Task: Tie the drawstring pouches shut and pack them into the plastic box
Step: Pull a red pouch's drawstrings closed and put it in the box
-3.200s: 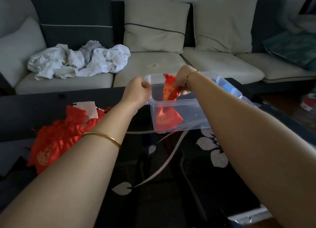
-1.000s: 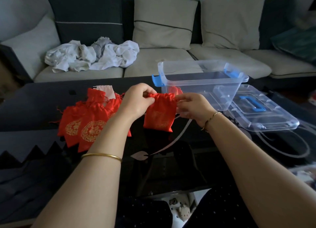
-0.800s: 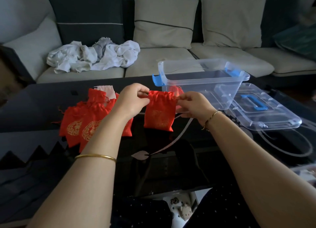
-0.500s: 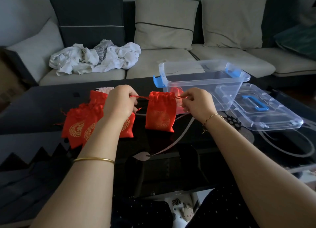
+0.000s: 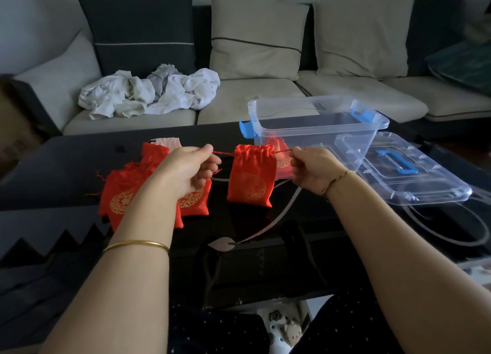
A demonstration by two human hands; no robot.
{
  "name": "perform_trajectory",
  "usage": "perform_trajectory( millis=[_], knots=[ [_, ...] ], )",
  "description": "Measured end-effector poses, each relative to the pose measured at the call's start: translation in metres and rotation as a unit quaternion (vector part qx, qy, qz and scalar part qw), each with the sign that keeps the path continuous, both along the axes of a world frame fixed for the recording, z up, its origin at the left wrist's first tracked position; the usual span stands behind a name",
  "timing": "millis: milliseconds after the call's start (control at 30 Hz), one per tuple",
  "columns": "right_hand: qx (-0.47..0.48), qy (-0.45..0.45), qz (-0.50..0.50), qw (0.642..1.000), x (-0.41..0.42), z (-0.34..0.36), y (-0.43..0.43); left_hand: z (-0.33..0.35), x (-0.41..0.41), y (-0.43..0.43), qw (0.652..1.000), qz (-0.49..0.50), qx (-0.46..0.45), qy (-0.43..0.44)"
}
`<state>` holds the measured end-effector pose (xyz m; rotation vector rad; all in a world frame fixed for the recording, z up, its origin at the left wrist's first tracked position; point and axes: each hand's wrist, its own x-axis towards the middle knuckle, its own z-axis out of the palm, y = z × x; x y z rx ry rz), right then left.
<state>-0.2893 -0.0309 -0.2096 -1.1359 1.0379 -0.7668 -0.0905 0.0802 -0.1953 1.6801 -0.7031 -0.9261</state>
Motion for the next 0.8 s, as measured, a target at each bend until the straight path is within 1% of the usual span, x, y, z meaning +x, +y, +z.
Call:
perform_trajectory(
  millis=[33,67,133,200,267,333,367,400,467,500,567,667,800],
  knots=[
    [0.060,-0.038,0.004,0.997,0.000,0.000,0.000,0.000,-0.002,-0.001,1.000,0.014,0.005,0.013],
    [0.103,-0.057,0.005,0.993,0.001,0.000,-0.001,0.000,-0.004,-0.003,0.999,0.033,0.007,0.027],
    [0.162,-0.091,0.002,0.983,0.001,0.001,-0.001,0.003,-0.007,-0.005,0.993,0.073,-0.007,0.089],
    [0.212,-0.152,-0.028,0.965,-0.001,0.002,-0.003,0.008,-0.005,-0.004,0.972,0.103,-0.050,0.204],
    [0.257,-0.219,-0.078,0.938,-0.003,0.004,-0.004,0.011,-0.002,-0.002,0.939,0.116,-0.097,0.307],
    [0.273,-0.258,-0.116,0.919,-0.003,0.005,-0.006,0.011,-0.003,-0.003,0.922,0.122,-0.132,0.343],
    [0.259,-0.255,-0.128,0.923,-0.002,0.005,-0.006,0.012,-0.005,-0.004,0.922,0.130,-0.142,0.336],
    [0.223,-0.232,-0.136,0.937,-0.001,0.005,-0.005,0.014,-0.007,-0.005,0.926,0.142,-0.153,0.315],
    [0.115,-0.164,-0.145,0.969,0.002,0.009,-0.003,0.021,-0.012,-0.006,0.940,0.146,-0.188,0.242],
    [0.060,-0.139,-0.146,0.978,0.003,0.012,-0.001,0.024,-0.014,-0.006,0.949,0.127,-0.207,0.201],
    [-0.044,-0.098,-0.136,0.985,0.004,0.020,0.004,0.030,-0.022,-0.005,0.966,0.048,-0.226,0.116],
    [-0.188,-0.053,-0.100,0.976,0.008,0.032,0.015,0.033,-0.036,-0.003,0.975,-0.061,-0.214,0.012],
    [-0.334,0.027,-0.037,0.941,0.019,0.044,0.031,0.031,-0.050,-0.005,0.975,-0.124,-0.177,-0.056]
  ],
)
